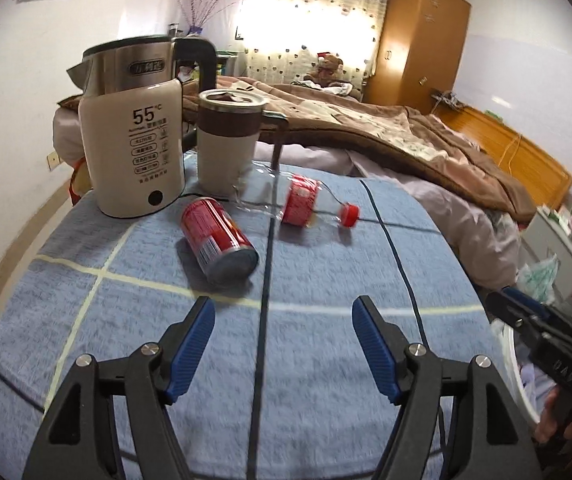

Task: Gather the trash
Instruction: 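Move both tools back over the red can and Coca-Cola bottle, then grasp the red soda can with the left tool while the right tool grasps the Coca-Cola bottle, then lift the can and bottle and carry both over the wastebasket, then drop the can and bottle into the wastebasket by opening both tools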

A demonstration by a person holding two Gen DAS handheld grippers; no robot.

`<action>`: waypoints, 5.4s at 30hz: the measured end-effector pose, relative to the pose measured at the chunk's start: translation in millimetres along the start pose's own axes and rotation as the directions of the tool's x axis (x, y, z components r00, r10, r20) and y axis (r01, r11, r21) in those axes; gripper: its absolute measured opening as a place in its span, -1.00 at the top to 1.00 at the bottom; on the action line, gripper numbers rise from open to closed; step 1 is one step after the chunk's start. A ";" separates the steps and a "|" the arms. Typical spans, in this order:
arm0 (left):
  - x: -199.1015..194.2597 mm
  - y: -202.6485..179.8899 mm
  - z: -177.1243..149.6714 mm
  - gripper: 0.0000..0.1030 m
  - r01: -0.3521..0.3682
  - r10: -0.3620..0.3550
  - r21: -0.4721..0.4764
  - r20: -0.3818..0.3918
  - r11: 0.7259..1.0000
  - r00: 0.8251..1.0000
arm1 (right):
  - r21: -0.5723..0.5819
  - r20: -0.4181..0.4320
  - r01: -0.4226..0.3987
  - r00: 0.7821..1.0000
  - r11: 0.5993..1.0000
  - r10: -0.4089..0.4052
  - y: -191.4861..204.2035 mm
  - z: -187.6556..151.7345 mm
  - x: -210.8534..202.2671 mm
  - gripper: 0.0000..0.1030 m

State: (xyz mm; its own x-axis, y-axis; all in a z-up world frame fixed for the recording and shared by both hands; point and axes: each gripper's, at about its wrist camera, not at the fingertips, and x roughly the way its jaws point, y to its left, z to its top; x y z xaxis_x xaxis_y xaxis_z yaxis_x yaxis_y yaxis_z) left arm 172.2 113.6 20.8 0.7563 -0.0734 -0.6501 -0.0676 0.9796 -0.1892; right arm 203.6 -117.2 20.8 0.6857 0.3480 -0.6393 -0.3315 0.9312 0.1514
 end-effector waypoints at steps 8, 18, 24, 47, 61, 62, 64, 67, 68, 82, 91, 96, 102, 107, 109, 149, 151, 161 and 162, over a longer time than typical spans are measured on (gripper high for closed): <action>39.2 23.8 20.9 -0.44 -0.042 0.040 -0.045 -0.042 0.998 0.998 | -0.056 -0.033 -0.061 0.998 0.997 0.059 14.1 34.4 53.1 0.06; 73.8 38.5 33.0 -0.44 -0.048 0.042 -0.075 -0.076 0.996 0.996 | -0.104 -0.039 -0.105 0.994 0.989 0.101 30.9 77.1 115.7 -0.05; 96.0 45.2 34.2 -0.44 -0.055 0.043 -0.086 -0.134 0.995 0.990 | -0.099 -0.076 -0.163 0.985 0.982 0.156 36.4 93.1 145.3 -0.05; 91.1 93.9 39.2 -0.30 -0.064 0.048 -0.135 -0.116 0.989 0.992 | -0.295 -0.256 -0.299 0.940 0.907 0.227 78.4 110.2 198.0 -0.22; 112.6 90.1 47.8 -0.36 -0.043 0.020 -0.137 -0.164 0.990 0.986 | -0.337 -0.279 -0.265 0.945 0.903 0.172 83.8 104.0 206.3 -0.38; 113.7 92.7 46.7 -0.36 -0.035 0.009 -0.146 -0.172 0.989 0.985 | -0.328 -0.283 -0.261 0.944 0.908 0.169 82.8 104.3 206.3 -0.38; 117.0 91.4 45.9 -0.36 -0.061 0.038 -0.129 -0.179 0.990 0.983 | -0.305 -0.290 -0.256 0.943 0.917 0.167 81.5 106.0 207.0 -0.38; 116.8 89.1 46.9 -0.25 -0.068 0.046 -0.125 -0.172 0.990 0.984 | -0.275 -0.281 -0.252 0.944 0.928 0.173 78.6 106.0 207.2 -0.37; 116.6 87.8 47.6 -0.09 -0.056 0.035 -0.121 -0.171 0.991 0.985 | -0.277 -0.280 -0.251 0.944 0.928 0.172 78.6 106.4 208.2 -0.36; 93.5 76.1 43.3 -0.06 -0.046 0.035 -0.085 -0.132 0.995 0.991 | -0.148 -0.237 -0.264 0.945 0.953 0.224 58.1 103.4 182.5 -0.28; 70.0 51.7 35.2 -0.06 -0.006 0.001 -0.045 -0.111 0.999 0.994 | -0.044 -0.207 -0.240 0.952 0.970 0.226 35.2 97.2 138.5 -0.28; 53.1 28.3 27.4 -0.06 0.012 -0.012 -0.001 -0.095 1.000 0.995 | -0.015 -0.192 -0.197 0.963 0.980 0.191 19.3 81.4 108.9 -0.28; 37.2 1.4 17.3 -0.06 0.039 -0.034 0.051 -0.080 0.998 0.996 | 0.023 -0.178 -0.147 0.973 0.989 0.149 -4.8 62.7 76.8 -0.28; 25.2 -23.9 11.0 -0.06 0.055 -0.049 0.094 -0.063 0.994 0.997 | 0.056 -0.157 -0.117 0.980 0.992 0.124 -23.5 49.6 47.0 -0.28; 20.9 -32.7 7.5 -0.06 0.088 -0.081 0.100 -0.069 0.991 0.994 | 0.064 -0.145 -0.103 0.983 0.993 0.111 -31.0 45.0 33.0 -0.28; 0.0 -287.5 -85.7 -0.06 0.423 -0.356 0.385 -0.234 0.820 0.905 | 0.313 -0.196 0.286 0.952 0.906 -0.234 -215.8 -75.2 -128.7 -0.29; 3.3 -295.8 -92.2 -0.06 0.427 -0.351 0.387 -0.254 0.817 0.901 | 0.311 -0.214 0.313 0.943 0.897 -0.254 -223.2 -81.3 -127.2 -0.29; 8.6 -307.9 -99.4 -0.17 0.438 -0.351 0.373 -0.279 0.818 0.894 | 0.354 -0.242 0.338 0.934 0.872 -0.263 -243.5 -95.3 -123.7 -0.30; 8.2 -307.1 -99.1 -0.20 0.437 -0.351 0.371 -0.279 0.819 0.894 | 0.361 -0.234 0.330 0.937 0.872 -0.258 -243.4 -95.0 -125.0 -0.30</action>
State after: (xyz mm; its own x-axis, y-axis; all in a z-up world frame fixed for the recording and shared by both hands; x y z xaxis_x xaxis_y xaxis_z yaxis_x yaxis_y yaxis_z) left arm 134.7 -206.4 0.6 0.5180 -0.4612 -0.7204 0.5165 0.8400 -0.1665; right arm 137.0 -397.6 -7.8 0.5767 0.0608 -0.8147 0.1712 0.9661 0.1933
